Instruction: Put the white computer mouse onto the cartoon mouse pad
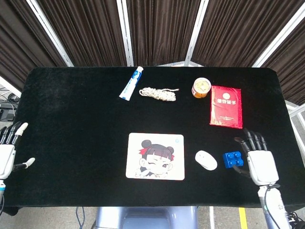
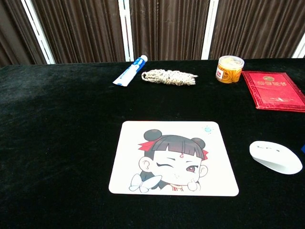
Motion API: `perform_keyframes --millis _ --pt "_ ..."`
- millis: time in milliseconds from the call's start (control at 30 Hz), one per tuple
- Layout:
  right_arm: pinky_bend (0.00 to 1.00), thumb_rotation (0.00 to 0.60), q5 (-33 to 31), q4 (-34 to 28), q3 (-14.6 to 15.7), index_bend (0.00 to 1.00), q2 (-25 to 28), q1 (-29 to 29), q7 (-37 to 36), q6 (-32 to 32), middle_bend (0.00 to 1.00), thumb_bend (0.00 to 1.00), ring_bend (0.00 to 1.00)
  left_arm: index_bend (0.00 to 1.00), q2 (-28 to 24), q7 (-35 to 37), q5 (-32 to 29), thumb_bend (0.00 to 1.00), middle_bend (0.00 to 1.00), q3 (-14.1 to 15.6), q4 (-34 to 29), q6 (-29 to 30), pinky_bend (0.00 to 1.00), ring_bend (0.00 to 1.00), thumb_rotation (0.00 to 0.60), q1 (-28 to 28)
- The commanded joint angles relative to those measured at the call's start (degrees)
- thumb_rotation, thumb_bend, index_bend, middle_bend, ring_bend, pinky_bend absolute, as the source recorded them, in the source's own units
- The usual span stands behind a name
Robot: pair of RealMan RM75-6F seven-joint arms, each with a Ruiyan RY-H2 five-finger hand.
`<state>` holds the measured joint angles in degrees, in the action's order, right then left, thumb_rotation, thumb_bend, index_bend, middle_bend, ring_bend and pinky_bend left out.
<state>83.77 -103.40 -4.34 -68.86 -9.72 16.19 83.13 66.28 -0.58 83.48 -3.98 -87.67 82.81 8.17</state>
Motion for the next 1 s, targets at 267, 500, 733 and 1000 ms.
perform_keyframes --millis 267,500,733,1000 --pt "0.00 0.600 -3.8 -4.1 -0.5 0.10 -10.6 -2.0 13.4 -2.1 0.00 0.13 0.00 0.00 -0.2 0.4 -0.1 0.13 0.00 0.1 -0.1 -0.3 0.00 0.00 0.600 0.0" --pt "0.00 0.600 -12.9 -2.7 -1.4 0.00 -18.0 -3.6 21.2 -4.9 0.00 0.13 0.00 0.00 -0.3 1.0 -0.1 0.13 0.00 0.1 -0.1 -0.5 0.00 0.00 0.600 0.1" --pt "0.00 0.600 -16.0 1.6 -2.0 0.00 -23.6 -4.5 23.6 -4.7 0.00 0.13 0.00 0.00 -0.3 1.0 -0.2 0.13 0.00 0.1 -0.2 -0.9 0.00 0.00 0.600 0.3" --pt "0.00 0.600 -18.0 5.0 -3.6 0.00 -27.0 -5.6 23.4 -4.6 0.00 0.13 0.00 0.00 -0.3 1.1 -0.5 0.13 0.00 0.0 -0.3 -1.3 0.00 0.00 0.600 0.4"
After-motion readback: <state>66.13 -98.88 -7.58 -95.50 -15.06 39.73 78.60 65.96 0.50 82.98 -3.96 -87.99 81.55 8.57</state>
